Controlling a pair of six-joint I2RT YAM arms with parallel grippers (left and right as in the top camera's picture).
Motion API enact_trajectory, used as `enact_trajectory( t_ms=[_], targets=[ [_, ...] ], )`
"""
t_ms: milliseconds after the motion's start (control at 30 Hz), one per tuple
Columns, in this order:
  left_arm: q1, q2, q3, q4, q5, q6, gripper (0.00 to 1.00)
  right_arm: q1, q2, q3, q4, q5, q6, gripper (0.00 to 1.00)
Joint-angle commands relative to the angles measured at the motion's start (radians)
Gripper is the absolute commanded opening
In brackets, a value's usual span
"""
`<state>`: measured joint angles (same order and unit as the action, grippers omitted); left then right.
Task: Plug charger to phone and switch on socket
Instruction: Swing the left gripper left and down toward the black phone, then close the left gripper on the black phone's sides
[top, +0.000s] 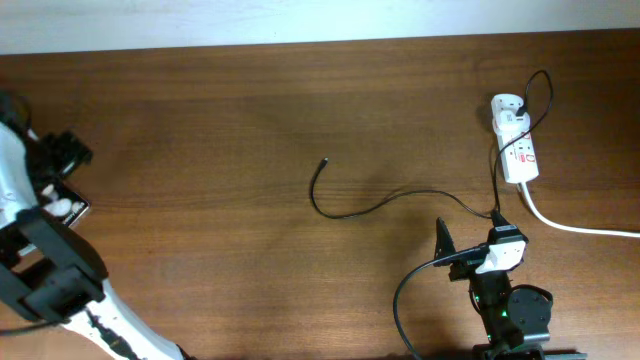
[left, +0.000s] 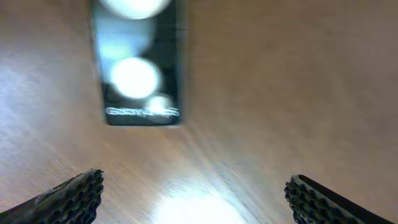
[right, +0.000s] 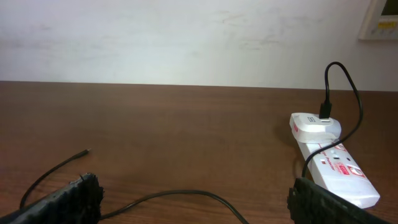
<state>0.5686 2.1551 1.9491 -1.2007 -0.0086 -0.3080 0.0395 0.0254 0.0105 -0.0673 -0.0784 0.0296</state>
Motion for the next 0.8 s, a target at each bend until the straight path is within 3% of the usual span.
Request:
enact_trajectory(
  t_ms=[0,300,767],
  targets=[
    [0.082,0.065,0.015,0.001,-0.007,-0.012,0.99,0.006,-0.003,-0.005,-0.005,0.005,0.005,0.99],
    [0.166,0.170,0.015,0.107,0.012,0.142,0.99,0.006,-0.003,-0.005,-0.005,0.005,0.005,0.99],
    [0.167,0.202,0.015,0.229,0.054,0.146,0.99,0.006,-0.003,-0.005,-0.005,0.005,0.005,0.99]
  ],
)
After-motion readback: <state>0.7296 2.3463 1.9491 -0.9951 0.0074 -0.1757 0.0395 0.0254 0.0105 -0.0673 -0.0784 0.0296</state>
